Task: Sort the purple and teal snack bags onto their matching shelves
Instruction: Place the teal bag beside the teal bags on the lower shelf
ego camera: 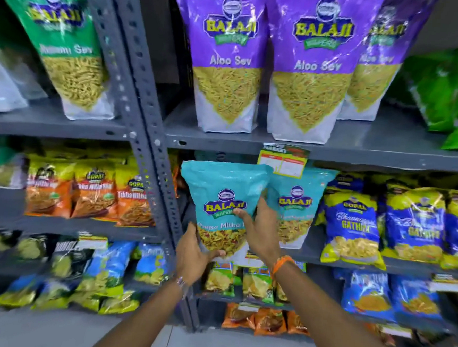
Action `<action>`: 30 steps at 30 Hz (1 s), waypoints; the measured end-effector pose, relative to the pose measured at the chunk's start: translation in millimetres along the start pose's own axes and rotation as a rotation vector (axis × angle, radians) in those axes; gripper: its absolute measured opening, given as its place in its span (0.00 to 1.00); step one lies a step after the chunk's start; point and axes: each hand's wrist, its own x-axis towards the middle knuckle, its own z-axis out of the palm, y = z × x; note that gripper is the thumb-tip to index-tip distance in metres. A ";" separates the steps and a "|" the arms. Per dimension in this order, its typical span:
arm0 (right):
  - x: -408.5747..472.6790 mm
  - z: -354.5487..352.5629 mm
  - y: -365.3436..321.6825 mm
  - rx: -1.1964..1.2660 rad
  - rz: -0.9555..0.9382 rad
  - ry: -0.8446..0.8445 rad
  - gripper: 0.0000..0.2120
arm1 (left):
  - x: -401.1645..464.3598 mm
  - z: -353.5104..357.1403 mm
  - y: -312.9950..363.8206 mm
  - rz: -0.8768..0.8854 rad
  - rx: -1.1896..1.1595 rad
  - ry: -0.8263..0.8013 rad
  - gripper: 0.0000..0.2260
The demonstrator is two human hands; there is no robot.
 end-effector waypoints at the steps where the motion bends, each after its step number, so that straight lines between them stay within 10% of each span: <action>1: 4.7 4.8 3.7 -0.012 0.003 -0.002 0.18 | 8.4 0.9 -2.5 -0.005 0.004 -0.013 0.39; 30: 76.6 60.9 66.9 -0.076 0.090 0.046 0.21 | 110.9 37.2 -39.4 -0.154 0.103 -0.005 0.38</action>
